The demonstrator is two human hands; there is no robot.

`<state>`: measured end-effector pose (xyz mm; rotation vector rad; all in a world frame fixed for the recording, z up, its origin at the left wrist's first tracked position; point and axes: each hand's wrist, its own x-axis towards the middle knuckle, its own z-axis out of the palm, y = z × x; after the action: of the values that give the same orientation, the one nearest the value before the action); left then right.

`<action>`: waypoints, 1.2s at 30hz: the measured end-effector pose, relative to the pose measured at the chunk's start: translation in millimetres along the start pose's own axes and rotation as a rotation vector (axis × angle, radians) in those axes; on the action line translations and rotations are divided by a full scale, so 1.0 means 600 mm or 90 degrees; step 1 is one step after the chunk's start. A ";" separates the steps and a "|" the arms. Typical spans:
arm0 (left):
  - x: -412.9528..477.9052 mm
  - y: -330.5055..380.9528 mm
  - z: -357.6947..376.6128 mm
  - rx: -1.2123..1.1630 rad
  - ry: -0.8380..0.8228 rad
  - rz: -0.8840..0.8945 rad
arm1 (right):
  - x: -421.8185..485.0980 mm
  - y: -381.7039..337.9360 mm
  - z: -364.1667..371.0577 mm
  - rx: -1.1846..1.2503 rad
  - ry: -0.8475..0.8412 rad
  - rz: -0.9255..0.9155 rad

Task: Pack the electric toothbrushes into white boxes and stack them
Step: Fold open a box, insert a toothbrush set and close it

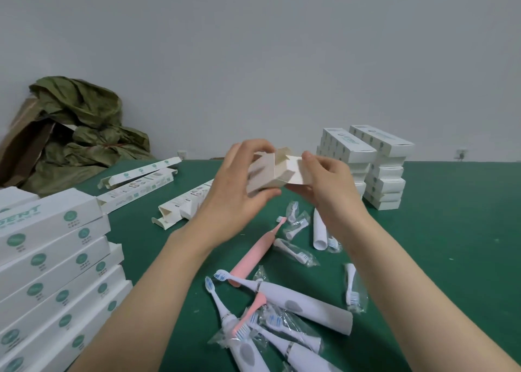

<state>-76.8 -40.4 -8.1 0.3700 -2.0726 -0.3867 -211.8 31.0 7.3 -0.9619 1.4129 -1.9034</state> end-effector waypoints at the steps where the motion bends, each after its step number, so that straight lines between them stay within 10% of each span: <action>1: -0.001 0.000 0.000 0.024 -0.006 0.007 | -0.001 -0.003 -0.004 -0.005 -0.009 0.008; 36: 0.008 0.033 -0.011 -0.243 -0.023 -0.171 | -0.008 -0.004 -0.006 0.043 -0.113 -0.041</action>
<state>-75.5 -25.3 7.2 0.4109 -1.9330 -0.9395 -212.0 37.5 8.0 -1.1263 1.2217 -1.8490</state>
